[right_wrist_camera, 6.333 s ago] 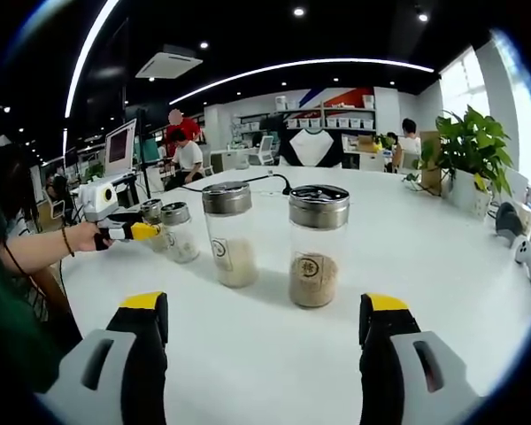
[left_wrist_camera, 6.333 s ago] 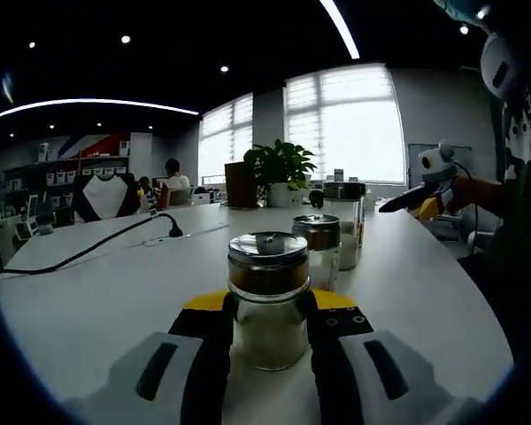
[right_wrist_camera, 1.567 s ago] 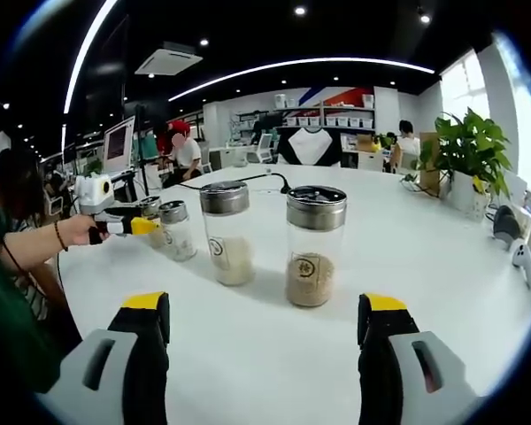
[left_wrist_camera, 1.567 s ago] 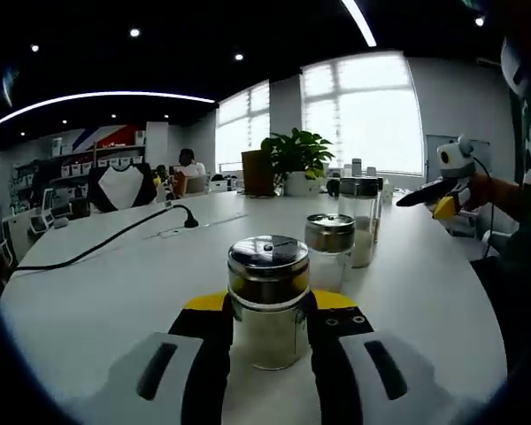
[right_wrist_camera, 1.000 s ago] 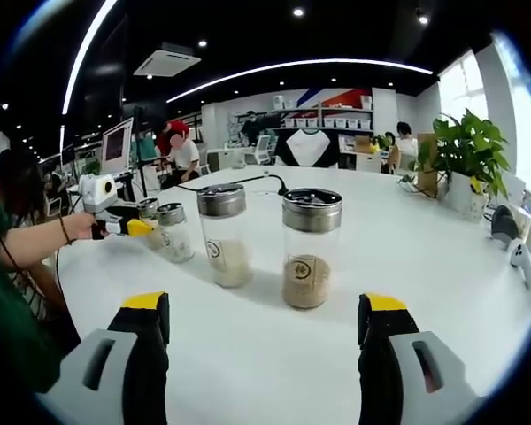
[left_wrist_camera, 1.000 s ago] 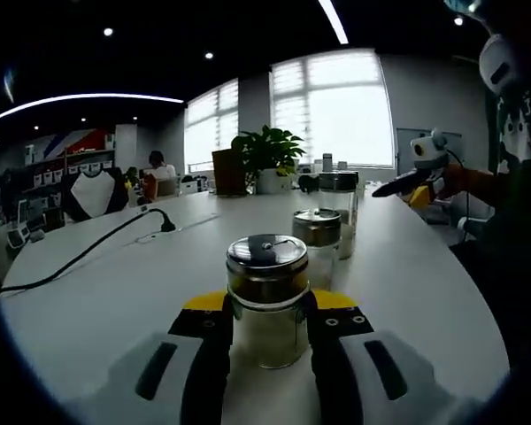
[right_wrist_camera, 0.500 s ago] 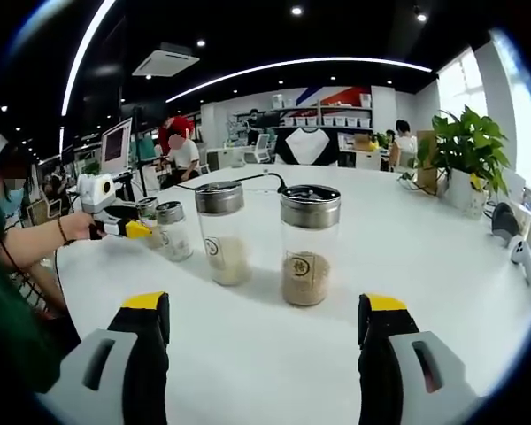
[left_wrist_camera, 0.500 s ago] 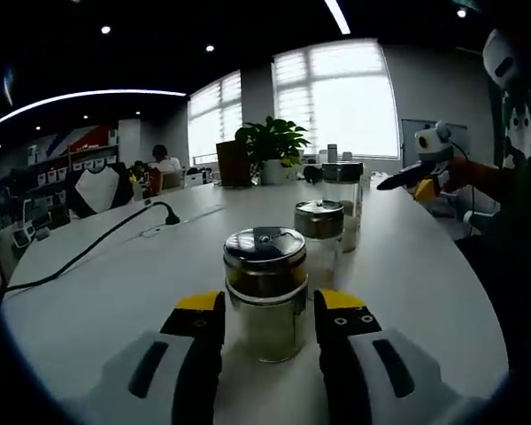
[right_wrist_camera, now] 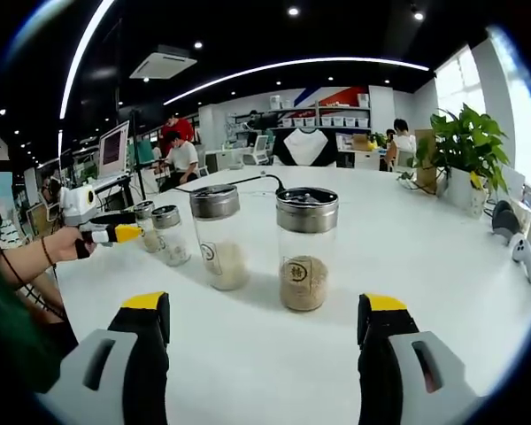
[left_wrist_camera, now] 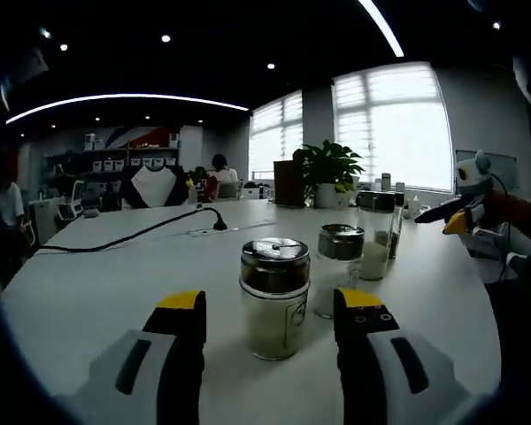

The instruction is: Rotate the seasoning bottle until the label or dispensing opening points toward the visible target arrow and the bottle remains upright within the marked orientation range

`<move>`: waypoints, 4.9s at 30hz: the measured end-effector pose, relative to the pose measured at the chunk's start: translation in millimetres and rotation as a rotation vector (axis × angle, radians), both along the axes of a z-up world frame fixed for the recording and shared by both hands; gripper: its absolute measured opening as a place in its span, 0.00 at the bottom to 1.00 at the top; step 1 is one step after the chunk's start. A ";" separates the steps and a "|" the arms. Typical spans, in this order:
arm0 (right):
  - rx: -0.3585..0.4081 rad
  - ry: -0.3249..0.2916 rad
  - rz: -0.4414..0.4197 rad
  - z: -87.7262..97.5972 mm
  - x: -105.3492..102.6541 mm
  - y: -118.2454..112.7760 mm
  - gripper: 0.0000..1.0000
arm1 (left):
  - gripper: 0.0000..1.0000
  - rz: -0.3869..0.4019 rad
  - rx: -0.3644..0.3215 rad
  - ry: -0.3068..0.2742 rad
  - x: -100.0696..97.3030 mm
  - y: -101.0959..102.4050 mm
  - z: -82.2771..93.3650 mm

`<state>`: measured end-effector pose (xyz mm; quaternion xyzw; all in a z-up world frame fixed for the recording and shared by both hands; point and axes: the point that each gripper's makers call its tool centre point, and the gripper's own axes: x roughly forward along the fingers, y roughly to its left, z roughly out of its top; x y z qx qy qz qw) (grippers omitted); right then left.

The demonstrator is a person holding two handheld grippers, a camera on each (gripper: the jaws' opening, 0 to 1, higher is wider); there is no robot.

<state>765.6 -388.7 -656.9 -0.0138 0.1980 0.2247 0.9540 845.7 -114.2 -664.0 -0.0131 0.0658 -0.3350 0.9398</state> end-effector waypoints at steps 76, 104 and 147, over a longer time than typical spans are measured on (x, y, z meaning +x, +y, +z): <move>0.049 0.020 -0.031 -6.2 4.3 4.1 0.87 | 0.34 0.194 0.047 0.024 11.5 -10.3 -15.8; 0.068 -0.008 -0.059 -1.7 11.5 2.9 0.86 | 0.60 0.194 0.053 -0.016 -3.0 -6.0 -0.7; 0.062 -0.078 -0.156 -15.1 32.1 0.0 0.86 | 0.76 0.326 -0.007 -0.072 -41.0 -3.5 26.4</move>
